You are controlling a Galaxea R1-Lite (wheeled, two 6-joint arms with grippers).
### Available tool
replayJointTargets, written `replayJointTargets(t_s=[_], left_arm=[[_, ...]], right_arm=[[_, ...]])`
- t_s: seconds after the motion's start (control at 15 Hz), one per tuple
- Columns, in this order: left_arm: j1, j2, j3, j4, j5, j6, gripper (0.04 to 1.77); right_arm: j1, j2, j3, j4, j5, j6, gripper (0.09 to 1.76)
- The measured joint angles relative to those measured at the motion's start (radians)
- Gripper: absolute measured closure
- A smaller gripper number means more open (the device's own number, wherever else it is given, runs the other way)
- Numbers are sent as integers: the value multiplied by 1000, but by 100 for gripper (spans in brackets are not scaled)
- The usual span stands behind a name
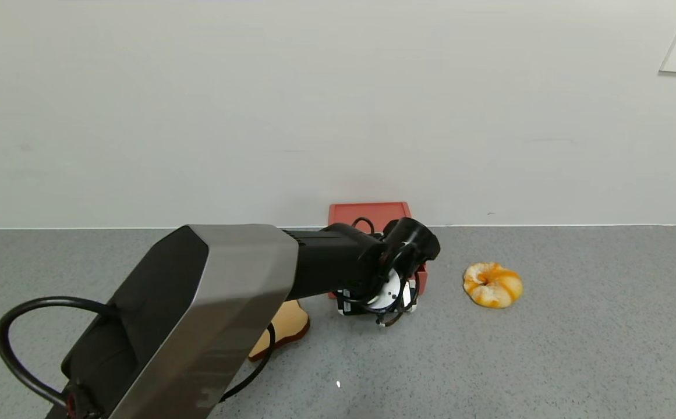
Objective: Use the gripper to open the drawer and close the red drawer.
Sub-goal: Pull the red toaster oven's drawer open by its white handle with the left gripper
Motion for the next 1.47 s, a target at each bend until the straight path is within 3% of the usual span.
replayJointTargets(t_s=[0.33,0.6,1.47], left_arm=[[-18,-9,1,61,-7,-30,9],[-26,-25,6,110,-51,-94,9],[-78,-35,35,208,-50,-170,9]], right_arm=[[0,0,0,0,0,0,14],[0,0,0,0,0,0,14],[0,0,0,0,0,0,14]])
